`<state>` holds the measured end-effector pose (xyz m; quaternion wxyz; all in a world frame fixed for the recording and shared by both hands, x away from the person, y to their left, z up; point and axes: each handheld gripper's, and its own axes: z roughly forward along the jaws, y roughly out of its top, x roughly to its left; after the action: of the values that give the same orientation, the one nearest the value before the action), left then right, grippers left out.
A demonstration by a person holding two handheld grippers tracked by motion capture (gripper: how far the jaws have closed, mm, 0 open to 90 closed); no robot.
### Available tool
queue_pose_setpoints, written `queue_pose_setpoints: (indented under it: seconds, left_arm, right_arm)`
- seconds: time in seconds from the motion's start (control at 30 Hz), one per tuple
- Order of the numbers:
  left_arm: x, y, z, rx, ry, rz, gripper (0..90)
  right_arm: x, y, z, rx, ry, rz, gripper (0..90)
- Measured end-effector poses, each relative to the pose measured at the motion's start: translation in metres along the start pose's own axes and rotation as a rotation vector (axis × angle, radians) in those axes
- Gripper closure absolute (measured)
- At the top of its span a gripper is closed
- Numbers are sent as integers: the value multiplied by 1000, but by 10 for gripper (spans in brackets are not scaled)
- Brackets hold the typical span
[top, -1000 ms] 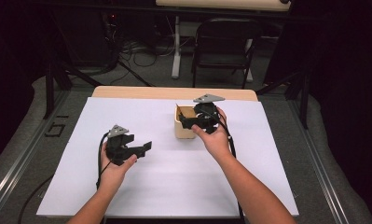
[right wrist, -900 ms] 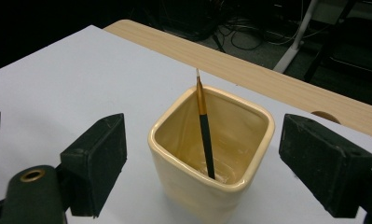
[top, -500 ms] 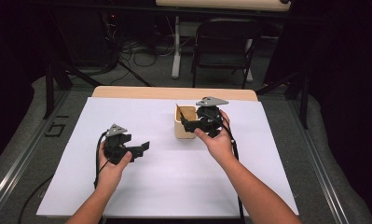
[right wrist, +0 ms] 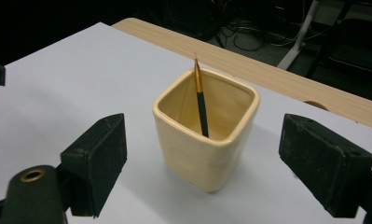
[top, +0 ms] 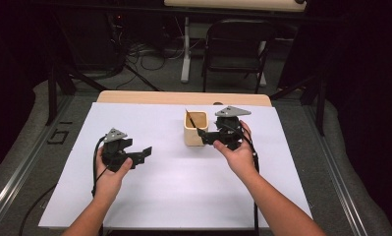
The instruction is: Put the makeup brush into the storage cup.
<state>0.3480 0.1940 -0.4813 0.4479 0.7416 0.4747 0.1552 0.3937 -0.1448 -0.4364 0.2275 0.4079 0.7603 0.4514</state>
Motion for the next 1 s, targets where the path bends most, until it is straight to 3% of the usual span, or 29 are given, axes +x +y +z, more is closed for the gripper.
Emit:
queue_pose_setpoints:
  seconds: [0.53, 1.0]
  left_arm:
    - [21, -8, -43, 3, 36, 12, 159]
    - [31, -25, -61, -9, 48, 1, 160]
  right_arm:
    - [-18, -26, -43, -2, -36, 21, 150]
    - [-18, -52, -65, 16, -55, -11, 151]
